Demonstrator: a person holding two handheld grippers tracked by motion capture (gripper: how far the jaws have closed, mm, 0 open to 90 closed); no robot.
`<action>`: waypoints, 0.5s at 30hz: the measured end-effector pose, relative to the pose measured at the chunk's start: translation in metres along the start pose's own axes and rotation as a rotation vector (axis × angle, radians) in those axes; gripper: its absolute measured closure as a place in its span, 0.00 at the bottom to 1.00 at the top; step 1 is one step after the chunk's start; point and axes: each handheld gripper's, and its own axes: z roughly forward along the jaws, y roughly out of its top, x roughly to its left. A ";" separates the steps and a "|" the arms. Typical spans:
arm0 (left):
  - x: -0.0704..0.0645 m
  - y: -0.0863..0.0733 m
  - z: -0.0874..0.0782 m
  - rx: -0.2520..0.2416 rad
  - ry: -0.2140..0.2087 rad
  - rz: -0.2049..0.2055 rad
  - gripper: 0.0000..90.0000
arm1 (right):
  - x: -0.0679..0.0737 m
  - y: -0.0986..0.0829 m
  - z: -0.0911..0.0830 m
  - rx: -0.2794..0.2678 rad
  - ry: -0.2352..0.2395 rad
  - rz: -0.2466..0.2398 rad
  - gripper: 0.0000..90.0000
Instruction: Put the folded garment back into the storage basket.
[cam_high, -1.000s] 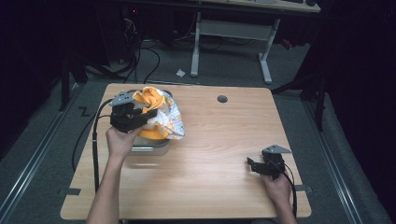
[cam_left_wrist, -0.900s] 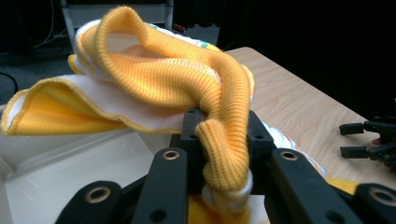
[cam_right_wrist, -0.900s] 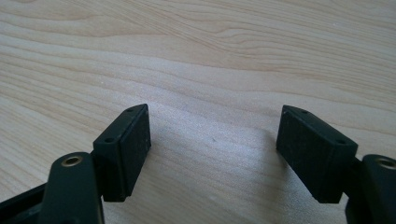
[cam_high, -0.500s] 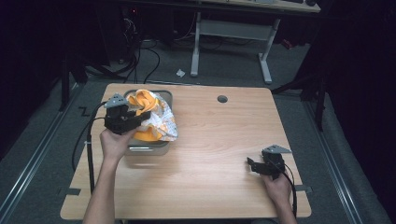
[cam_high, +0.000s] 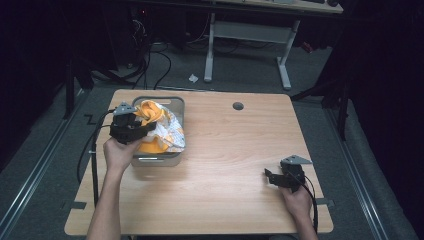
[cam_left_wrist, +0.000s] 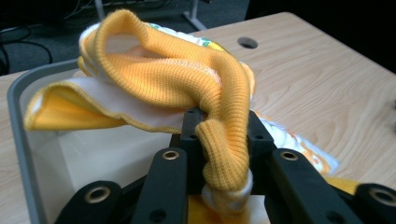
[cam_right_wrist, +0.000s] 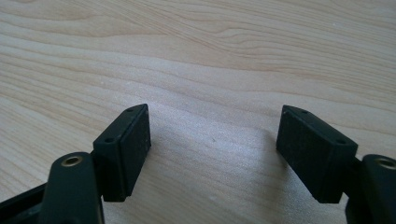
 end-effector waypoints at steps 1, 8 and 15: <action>0.000 0.000 0.000 0.000 0.000 0.000 0.83 | 0.000 0.000 0.000 0.000 0.000 0.000 0.29; 0.005 -0.005 0.011 0.067 0.051 0.015 0.83 | 0.000 0.000 0.000 0.000 0.000 0.000 0.29; 0.010 -0.009 0.024 0.120 0.106 0.023 0.83 | 0.000 0.000 0.000 0.000 0.000 0.000 0.29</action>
